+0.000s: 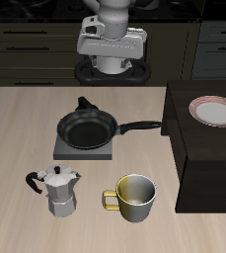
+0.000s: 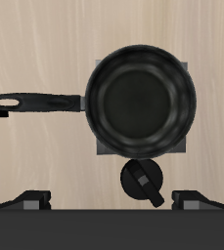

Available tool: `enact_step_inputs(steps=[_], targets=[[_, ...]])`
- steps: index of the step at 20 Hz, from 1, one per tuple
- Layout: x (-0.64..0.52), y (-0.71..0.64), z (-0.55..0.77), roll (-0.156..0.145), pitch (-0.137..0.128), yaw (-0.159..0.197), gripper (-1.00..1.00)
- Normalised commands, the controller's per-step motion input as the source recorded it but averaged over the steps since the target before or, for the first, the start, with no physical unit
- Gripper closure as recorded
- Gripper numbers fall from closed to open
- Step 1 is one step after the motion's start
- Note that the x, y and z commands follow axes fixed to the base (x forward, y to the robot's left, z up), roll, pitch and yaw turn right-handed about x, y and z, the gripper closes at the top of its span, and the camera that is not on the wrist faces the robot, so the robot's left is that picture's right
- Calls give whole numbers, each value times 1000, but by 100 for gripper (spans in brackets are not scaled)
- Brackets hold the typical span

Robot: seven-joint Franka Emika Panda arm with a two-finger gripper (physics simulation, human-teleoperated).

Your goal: Place the mug on the plate

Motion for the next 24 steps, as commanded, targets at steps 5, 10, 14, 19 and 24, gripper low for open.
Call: enact_step_inputs(steps=[5,10,14,19,24], targets=[[377,-49,153,46,3,-49,-100],[597,-60,275,118,-1,-8,-100],[525,-180,213,-23,-17,-26,-100],[610,-128,152,-22,-7,-40,-100],[578,-124,82,-22,8,-31,-100]])
